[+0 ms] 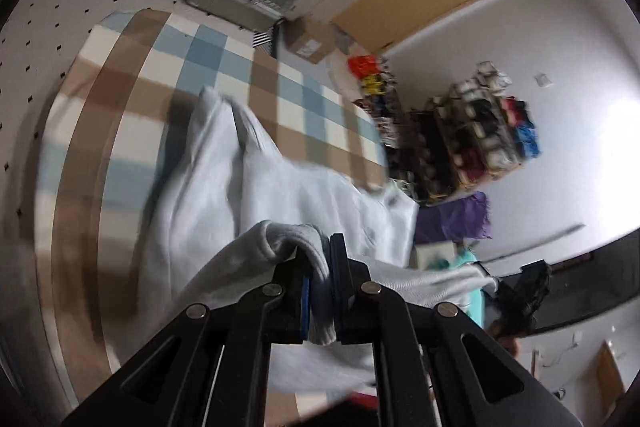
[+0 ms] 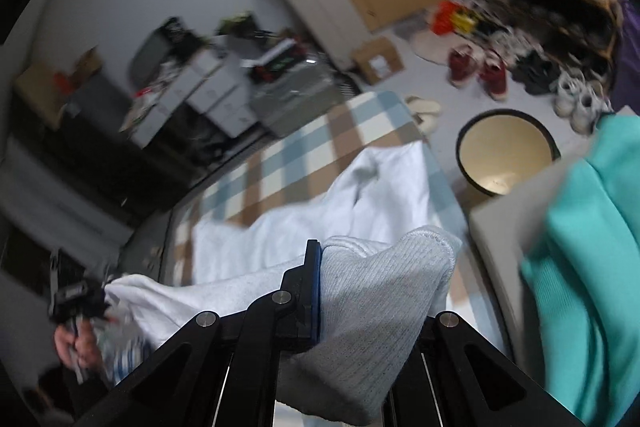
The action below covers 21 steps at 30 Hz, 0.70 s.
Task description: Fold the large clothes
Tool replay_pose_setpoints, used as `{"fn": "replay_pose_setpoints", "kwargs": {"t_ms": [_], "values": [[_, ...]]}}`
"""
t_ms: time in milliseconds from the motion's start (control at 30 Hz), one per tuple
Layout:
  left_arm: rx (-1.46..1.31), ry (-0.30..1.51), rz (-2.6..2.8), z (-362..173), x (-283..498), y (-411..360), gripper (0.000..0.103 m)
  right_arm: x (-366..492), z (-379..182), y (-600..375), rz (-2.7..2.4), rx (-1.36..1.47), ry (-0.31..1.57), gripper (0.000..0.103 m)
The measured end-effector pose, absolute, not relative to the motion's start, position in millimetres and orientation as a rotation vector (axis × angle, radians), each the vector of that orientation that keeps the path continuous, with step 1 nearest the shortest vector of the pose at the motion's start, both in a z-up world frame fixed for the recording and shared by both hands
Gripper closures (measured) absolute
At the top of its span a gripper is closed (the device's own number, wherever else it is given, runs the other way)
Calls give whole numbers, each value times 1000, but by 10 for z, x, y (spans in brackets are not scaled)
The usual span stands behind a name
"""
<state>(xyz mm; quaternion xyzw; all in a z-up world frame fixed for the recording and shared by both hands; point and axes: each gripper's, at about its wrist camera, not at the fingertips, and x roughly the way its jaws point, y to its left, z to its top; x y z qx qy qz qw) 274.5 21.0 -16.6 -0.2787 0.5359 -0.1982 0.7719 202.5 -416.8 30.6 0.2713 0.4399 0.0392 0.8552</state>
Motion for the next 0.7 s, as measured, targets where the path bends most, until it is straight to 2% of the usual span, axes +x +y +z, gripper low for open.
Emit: {"fn": "replay_pose_setpoints", "kwargs": {"t_ms": [233,367,467,567,600,633,700], "values": [[-699,1267,-316,-951,3538,366,99,3131,-471,-4379,-33,566,1135,98],[-745,1300,-253,-1343,3696,462,99,3501,-958,-4522,-6,745,1213,95],[-852,1298,-253,-1426,3637,586,96,3537,-1106,-4619,14,852,1193,92],[-887,1279,-278,-1301,3567,667,93,3451,-1033,-4682,67,940,1113,81],[-894,1264,-283,-1233,3513,693,92,3404,-947,-4697,100,963,1064,73],[-899,1246,-292,-1173,3494,705,86,3326,-853,-4719,131,974,1009,61],[-868,1134,-283,-920,3382,791,62,3160,-646,-4757,112,933,925,53]]}}
